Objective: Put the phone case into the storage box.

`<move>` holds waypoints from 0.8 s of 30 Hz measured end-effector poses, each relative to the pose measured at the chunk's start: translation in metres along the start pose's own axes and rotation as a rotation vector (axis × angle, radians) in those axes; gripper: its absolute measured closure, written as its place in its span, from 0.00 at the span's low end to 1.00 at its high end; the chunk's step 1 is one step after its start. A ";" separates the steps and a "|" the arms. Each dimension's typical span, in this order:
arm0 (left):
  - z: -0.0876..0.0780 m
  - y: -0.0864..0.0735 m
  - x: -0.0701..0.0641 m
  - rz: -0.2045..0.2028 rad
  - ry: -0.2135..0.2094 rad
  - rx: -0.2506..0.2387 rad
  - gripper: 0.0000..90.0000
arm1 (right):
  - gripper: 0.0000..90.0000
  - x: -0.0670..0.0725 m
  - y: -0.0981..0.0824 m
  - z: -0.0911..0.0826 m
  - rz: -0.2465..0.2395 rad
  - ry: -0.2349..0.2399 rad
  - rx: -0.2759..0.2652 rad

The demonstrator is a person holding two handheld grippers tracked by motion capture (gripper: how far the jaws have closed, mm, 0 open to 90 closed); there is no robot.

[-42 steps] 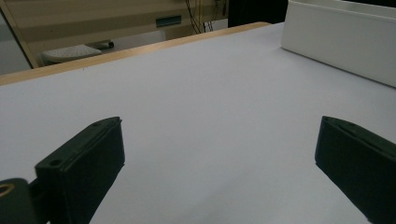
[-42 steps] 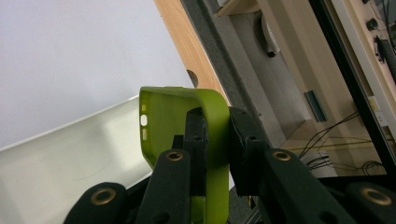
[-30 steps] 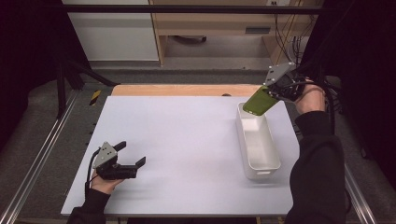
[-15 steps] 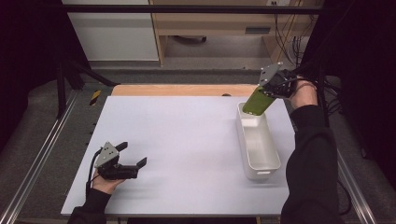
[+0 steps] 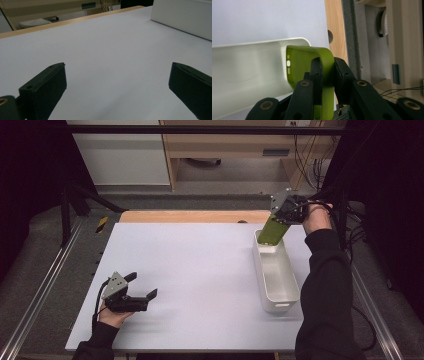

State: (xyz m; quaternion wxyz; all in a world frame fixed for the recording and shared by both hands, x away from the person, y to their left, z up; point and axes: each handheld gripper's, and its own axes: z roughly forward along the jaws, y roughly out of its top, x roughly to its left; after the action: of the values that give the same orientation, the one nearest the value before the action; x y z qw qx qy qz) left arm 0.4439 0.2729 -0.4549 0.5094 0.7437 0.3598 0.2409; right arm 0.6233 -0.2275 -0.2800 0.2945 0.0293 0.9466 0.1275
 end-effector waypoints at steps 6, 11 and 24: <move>0.000 0.000 0.001 0.000 -0.001 0.001 0.01 | 0.87 -0.003 0.003 0.015 -0.020 0.032 0.028; 0.000 -0.001 0.002 -0.002 0.000 0.004 0.01 | 0.87 -0.004 0.007 0.025 -0.032 0.045 0.030; 0.001 -0.002 0.003 -0.001 0.003 0.011 0.01 | 0.87 -0.005 0.011 0.049 -0.065 0.072 0.066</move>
State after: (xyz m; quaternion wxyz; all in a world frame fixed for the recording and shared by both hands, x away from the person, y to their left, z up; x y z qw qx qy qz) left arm 0.4456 0.2750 -0.4567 0.5049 0.7458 0.3624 0.2397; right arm 0.6551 -0.2062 -0.3132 0.2630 0.0036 0.9608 0.0874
